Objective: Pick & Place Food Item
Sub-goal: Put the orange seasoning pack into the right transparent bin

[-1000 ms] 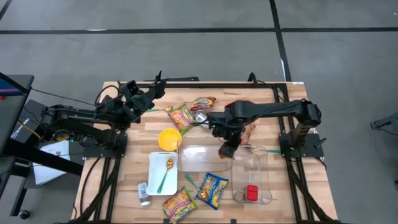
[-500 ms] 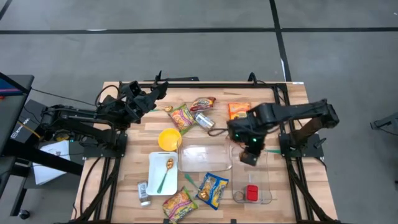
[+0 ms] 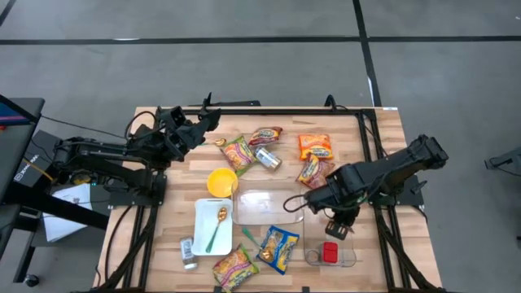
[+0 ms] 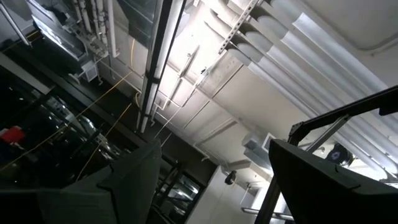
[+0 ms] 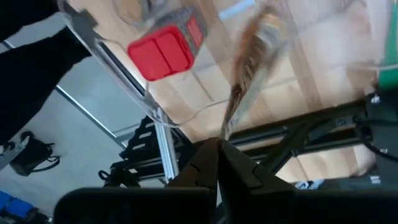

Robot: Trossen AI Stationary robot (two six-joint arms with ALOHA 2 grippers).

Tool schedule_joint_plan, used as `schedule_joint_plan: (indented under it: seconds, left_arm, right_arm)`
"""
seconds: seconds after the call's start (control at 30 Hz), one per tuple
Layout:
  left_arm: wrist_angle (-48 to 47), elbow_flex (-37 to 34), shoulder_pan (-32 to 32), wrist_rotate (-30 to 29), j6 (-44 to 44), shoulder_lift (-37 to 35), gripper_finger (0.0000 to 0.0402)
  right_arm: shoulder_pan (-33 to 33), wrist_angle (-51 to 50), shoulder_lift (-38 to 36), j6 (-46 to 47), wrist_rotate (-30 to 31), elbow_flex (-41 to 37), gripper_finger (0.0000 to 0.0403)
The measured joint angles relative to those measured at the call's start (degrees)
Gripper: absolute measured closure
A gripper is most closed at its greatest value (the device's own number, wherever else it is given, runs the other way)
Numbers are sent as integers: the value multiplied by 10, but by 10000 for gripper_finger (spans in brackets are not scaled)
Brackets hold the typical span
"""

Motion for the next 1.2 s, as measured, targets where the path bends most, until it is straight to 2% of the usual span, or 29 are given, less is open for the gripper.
schedule_joint_plan:
  seconds: [0.4, 0.87, 1.2]
  left_arm:
    - [0, 0, -5, 0, 0, 0, 108]
    - [0, 0, -5, 0, 0, 0, 108]
    - [-18, 0, -5, 0, 0, 0, 108]
  right_arm:
    - [28, 79, 0, 45, -34, -74, 403]
    - [69, 164, 0, 72, -92, -125, 403]
    - [89, 244, 0, 115, -96, -151, 403]
